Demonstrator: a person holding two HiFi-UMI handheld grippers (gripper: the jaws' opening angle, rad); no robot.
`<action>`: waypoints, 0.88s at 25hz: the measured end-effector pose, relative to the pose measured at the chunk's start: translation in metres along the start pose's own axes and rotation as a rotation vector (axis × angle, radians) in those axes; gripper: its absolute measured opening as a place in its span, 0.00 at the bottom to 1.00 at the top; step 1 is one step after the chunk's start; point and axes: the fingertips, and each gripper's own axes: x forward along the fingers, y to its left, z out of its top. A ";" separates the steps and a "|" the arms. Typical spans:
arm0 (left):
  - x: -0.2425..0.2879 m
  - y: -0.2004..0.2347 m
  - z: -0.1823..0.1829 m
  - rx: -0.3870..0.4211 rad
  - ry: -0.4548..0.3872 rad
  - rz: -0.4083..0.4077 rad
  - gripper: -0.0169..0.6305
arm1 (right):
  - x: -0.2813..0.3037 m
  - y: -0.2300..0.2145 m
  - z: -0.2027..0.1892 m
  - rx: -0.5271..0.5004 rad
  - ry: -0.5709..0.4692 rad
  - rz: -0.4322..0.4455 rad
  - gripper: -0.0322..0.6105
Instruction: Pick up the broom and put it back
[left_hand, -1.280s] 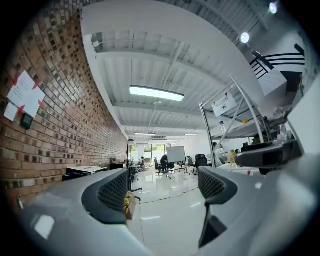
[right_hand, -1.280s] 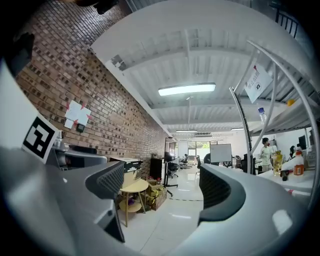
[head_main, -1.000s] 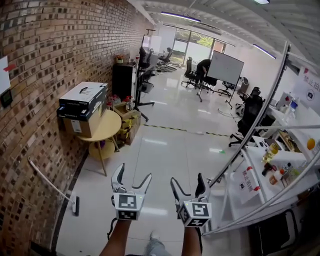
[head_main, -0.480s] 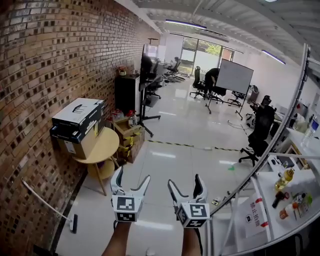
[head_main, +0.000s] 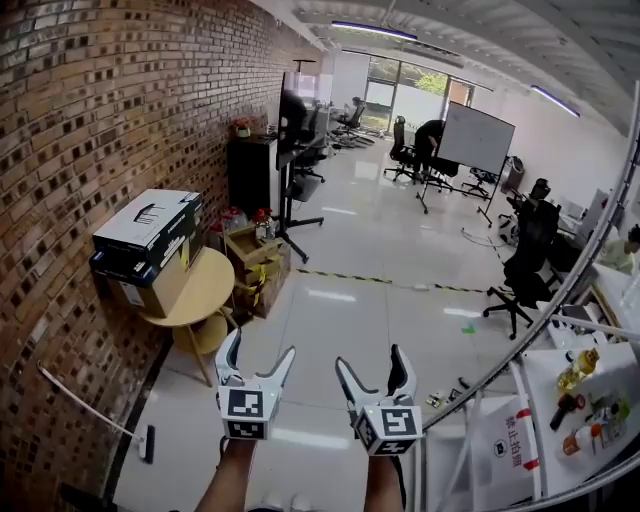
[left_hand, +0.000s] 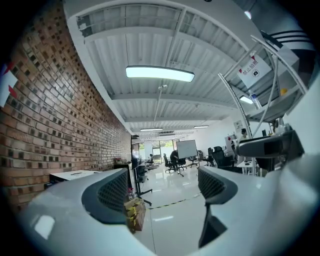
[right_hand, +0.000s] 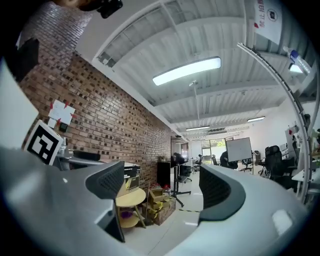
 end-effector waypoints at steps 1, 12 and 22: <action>-0.001 0.006 -0.003 0.003 0.005 0.010 0.72 | 0.005 0.003 -0.003 0.000 0.003 0.007 0.79; -0.128 0.165 -0.031 0.006 0.069 0.450 0.72 | 0.095 0.206 -0.039 0.057 0.016 0.512 0.79; -0.386 0.286 -0.048 0.027 0.135 1.110 0.72 | 0.063 0.513 -0.043 0.077 0.000 1.184 0.79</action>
